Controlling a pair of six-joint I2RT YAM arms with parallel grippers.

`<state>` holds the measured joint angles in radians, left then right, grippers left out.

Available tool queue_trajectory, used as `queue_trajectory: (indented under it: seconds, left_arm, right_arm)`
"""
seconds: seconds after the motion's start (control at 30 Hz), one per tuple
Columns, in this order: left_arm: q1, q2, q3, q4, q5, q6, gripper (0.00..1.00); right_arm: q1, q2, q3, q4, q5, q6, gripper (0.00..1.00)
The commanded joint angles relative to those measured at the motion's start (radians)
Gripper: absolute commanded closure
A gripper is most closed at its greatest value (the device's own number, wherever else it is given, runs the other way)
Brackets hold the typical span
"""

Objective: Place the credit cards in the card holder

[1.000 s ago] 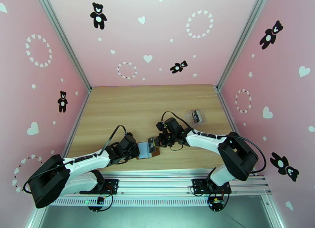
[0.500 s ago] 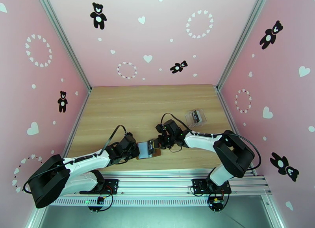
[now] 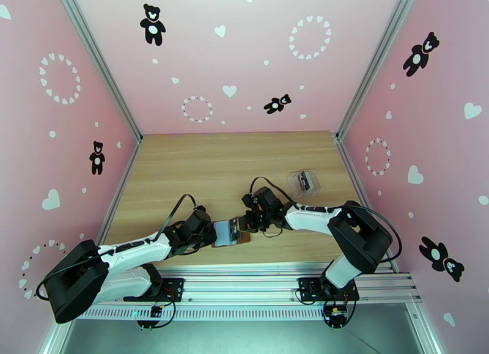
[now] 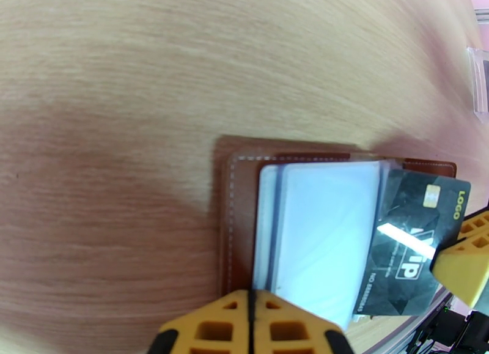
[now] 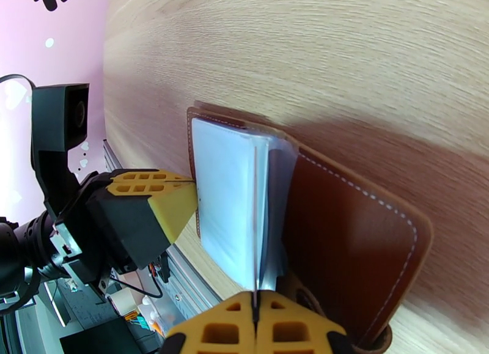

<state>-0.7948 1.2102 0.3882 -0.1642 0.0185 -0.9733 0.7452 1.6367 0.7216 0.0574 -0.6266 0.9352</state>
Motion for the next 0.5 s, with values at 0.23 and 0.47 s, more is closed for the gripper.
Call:
queue_trajectory:
  seconds: [0.23, 0.47]
  left_arm:
    - [0.002, 0.005, -0.027, -0.043, -0.012, -0.002, 0.94]
    - [0.002, 0.014, -0.029, -0.039, -0.013, 0.000, 0.94]
  right_arm:
    - [0.005, 0.022, -0.022, 0.042, -0.016, 0.024, 1.00]
    - [0.005, 0.031, -0.032, 0.072, -0.025, 0.042, 1.00]
